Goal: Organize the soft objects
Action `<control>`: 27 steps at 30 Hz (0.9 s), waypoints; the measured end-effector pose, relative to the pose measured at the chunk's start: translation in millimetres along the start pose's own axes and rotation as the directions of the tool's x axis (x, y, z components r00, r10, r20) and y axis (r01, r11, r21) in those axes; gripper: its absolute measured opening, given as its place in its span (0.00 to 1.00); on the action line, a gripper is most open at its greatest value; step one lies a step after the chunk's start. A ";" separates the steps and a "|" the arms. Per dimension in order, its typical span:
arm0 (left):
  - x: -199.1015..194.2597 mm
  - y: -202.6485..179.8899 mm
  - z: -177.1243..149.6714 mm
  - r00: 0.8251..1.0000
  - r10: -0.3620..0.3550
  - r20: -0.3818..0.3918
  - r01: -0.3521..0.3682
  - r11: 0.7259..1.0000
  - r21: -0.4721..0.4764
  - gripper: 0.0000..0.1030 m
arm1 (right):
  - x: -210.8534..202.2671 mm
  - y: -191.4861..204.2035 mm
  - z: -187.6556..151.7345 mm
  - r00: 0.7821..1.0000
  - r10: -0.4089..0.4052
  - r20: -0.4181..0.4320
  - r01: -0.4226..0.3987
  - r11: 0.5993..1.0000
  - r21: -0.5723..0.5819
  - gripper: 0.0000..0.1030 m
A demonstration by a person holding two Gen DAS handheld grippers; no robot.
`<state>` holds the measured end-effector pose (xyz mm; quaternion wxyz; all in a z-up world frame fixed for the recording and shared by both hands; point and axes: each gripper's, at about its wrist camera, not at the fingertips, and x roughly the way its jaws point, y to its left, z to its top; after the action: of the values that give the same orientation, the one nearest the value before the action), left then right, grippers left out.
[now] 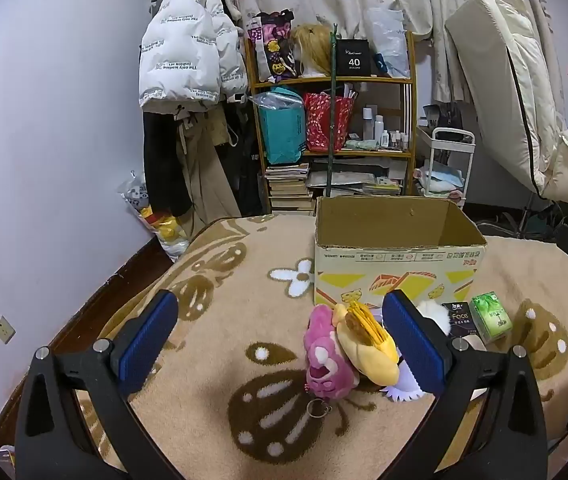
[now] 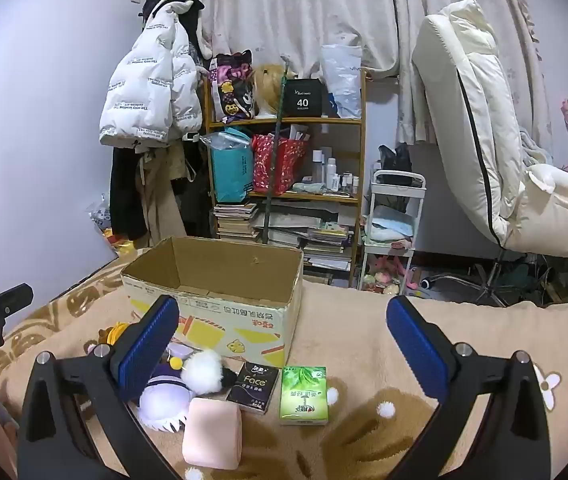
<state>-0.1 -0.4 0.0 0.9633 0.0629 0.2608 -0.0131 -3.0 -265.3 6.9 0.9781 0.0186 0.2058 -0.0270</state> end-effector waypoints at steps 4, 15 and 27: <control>-0.7 -0.3 -0.2 1.000 0.000 0.002 0.000 1.000 -0.002 0.98 | 0.4 -1.4 0.3 1.000 0.004 0.001 -0.004 1.000 0.005 1.00; 0.0 -0.1 0.0 1.000 -0.003 -0.003 0.003 1.000 -0.008 0.98 | -3.2 5.1 -0.3 1.000 0.007 0.006 -0.007 1.000 -0.005 1.00; -0.8 -1.1 -0.1 1.000 -0.003 -0.005 0.002 1.000 -0.008 0.98 | 1.2 -1.9 -1.3 1.000 0.005 -0.001 -0.005 1.000 0.007 1.00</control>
<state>-0.9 -1.5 0.2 0.9628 0.0586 0.2633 -0.0130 -2.5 -267.1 5.2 0.9779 0.0228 0.2062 -0.0253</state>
